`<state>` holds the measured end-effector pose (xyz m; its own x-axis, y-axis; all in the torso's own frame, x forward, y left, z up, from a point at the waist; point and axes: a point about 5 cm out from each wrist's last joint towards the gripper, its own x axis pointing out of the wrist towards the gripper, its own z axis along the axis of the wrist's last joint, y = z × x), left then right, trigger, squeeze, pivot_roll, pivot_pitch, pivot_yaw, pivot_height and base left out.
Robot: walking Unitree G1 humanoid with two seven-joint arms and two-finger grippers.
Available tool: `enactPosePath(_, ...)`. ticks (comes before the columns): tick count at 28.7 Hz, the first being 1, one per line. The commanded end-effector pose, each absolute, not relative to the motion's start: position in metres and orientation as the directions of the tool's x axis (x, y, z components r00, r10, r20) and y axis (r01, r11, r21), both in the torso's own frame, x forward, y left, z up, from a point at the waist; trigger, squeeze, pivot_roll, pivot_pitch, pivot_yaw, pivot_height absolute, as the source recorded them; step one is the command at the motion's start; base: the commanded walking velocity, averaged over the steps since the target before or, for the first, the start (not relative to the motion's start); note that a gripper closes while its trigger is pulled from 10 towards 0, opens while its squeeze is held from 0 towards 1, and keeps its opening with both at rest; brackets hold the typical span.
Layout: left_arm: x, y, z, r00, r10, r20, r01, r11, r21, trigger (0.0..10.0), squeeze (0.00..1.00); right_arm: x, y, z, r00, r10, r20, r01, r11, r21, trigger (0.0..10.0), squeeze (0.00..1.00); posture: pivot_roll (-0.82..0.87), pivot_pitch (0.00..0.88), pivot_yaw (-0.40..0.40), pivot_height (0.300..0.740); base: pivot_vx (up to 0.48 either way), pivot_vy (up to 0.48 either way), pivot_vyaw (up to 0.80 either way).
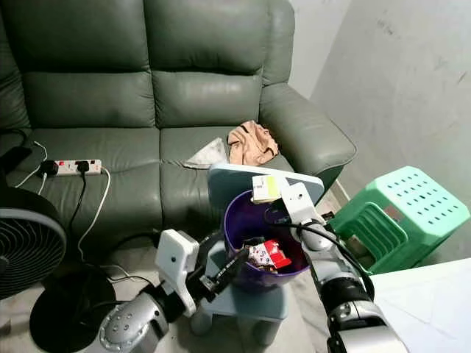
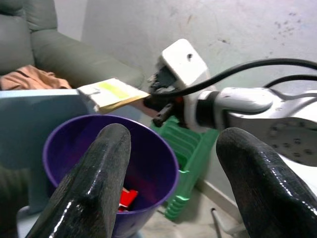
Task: Picking trash to rubbish bin
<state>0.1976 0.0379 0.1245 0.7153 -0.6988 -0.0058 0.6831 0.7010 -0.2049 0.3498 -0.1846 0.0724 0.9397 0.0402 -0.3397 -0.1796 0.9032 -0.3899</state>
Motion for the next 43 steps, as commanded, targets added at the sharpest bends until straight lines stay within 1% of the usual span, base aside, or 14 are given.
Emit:
enactPosePath(1, 0.192, 0.03, 0.132, 0.702, -0.711, 0.019, 0.698, 0.683, -0.214, 10.0, 0.0, 0.351, -0.19, 0.073, 0.936, 0.026, -0.351, -0.177, 0.896, -0.407, 10.0, 0.0, 0.01, 0.116, -0.162, 0.74, 0.0, 0.0, 0.0)
enactPosePath(7, 0.187, 0.029, 0.133, 0.709, -0.705, 0.013, 0.689, 0.689, -0.227, 10.0, 0.0, 0.35, -0.191, 0.068, 0.925, 0.038, -0.379, -0.217, 0.871, -0.441, 10.0, 0.0, 0.02, 0.128, -0.172, 0.74, 0.0, 0.0, 0.0)
enactPosePath(11, 0.187, 0.03, 0.134, 0.716, -0.698, 0.01, 0.68, 0.695, -0.233, 10.0, 0.0, 0.348, -0.193, 0.063, 0.909, 0.038, -0.415, -0.223, 0.885, -0.409, 10.0, 0.0, 0.02, 0.131, -0.175, 0.74, 0.0, 0.0, 0.0)
enactPosePath(12, 0.186, 0.031, 0.133, 0.715, -0.699, 0.006, 0.68, 0.693, -0.241, 10.0, 0.0, 0.347, -0.192, 0.061, 0.91, 0.041, -0.413, -0.234, 0.873, -0.429, 10.0, 0.62, 0.02, 0.13, -0.176, 0.74, 0.0, 0.0, 0.0)
enactPosePath(13, 0.186, 0.031, 0.133, 0.715, -0.699, 0.006, 0.68, 0.693, -0.241, 10.0, 0.0, 0.347, -0.192, 0.061, 0.91, 0.041, -0.413, -0.234, 0.873, -0.429, 10.0, 0.62, 0.02, 0.13, -0.176, 0.74, 0.0, 0.0, 0.0)
enactPosePath(14, 0.186, 0.031, 0.133, 0.715, -0.699, 0.004, 0.679, 0.693, -0.243, 10.0, 0.0, 0.346, -0.192, 0.058, 0.907, 0.037, -0.42, -0.227, 0.882, -0.413, 10.0, 1.0, 0.02, 0.132, -0.178, 0.74, 0.0, 0.0, 0.0)
enactPosePath(25, 0.188, 0.032, 0.135, 0.72, -0.694, 0.008, 0.675, 0.698, -0.24, 10.0, 0.0, 0.348, -0.192, 0.061, 0.917, 0.033, -0.398, -0.196, 0.906, -0.376, 10.0, 1.0, 0.02, 0.128, -0.177, 0.74, 0.0, 0.0, 0.0)
enactPosePath(31, 0.19, 0.033, 0.136, 0.724, -0.689, 0.011, 0.671, 0.701, -0.242, 10.0, 0.0, 0.353, -0.192, 0.071, 0.931, 0.072, -0.357, -0.183, 0.94, -0.287, 10.0, 1.0, 0.03, 0.123, -0.177, 0.74, 0.0, 0.0, 0.0)
enactPosePath(34, 0.193, 0.034, 0.137, 0.728, -0.686, 0.016, 0.669, 0.705, -0.237, 10.0, 0.0, 0.358, -0.192, 0.08, 0.944, 0.114, -0.309, -0.183, 0.961, -0.205, 10.0, 1.0, 0.03, 0.118, -0.176, 0.74, 0.0, 0.0, 0.0)
enactPosePath(37, 0.194, 0.034, 0.137, 0.73, -0.683, 0.019, 0.668, 0.707, -0.233, 10.0, 0.0, 0.36, -0.189, 0.088, 0.949, 0.184, -0.257, -0.22, 0.968, -0.117, 10.0, 1.0, 0.04, 0.115, -0.175, 0.74, 0.0, 0.0, 0.0)
enactPosePath(39, 0.199, 0.037, 0.138, 0.738, -0.674, 0.024, 0.662, 0.716, -0.221, 10.0, 0.0, 0.363, -0.188, 0.103, 0.945, 0.292, -0.144, -0.291, 0.956, 0.034, 10.0, 1.0, 0.04, 0.103, -0.172, 0.74, 0.0, 0.0, 0.0)
enactPosePath(40, 0.2, 0.038, 0.138, 0.74, -0.672, 0.025, 0.66, 0.719, -0.218, 10.0, 0.0, 0.364, -0.189, 0.107, 0.944, 0.31, -0.113, -0.304, 0.95, 0.068, 10.0, 1.0, 0.04, 0.103, -0.172, 0.74, 0.0, 0.0, 0.0)
enactPosePath(42, 0.204, 0.041, 0.138, 0.749, -0.662, 0.028, 0.652, 0.729, -0.209, 10.0, 0.0, 0.365, -0.192, 0.114, 0.944, 0.32, -0.074, -0.311, 0.943, 0.116, 10.0, 1.0, 0.05, 0.099, -0.169, 0.74, 0.0, 0.0, 0.0)
enactPosePath(43, 0.209, 0.046, 0.139, 0.768, -0.64, 0.034, 0.631, 0.747, -0.208, 10.0, 0.0, 0.367, -0.197, 0.117, 0.958, 0.282, -0.061, -0.274, 0.955, 0.115, 10.0, 1.0, 0.05, 0.091, -0.167, 0.74, 0.0, 0.0, 0.0)
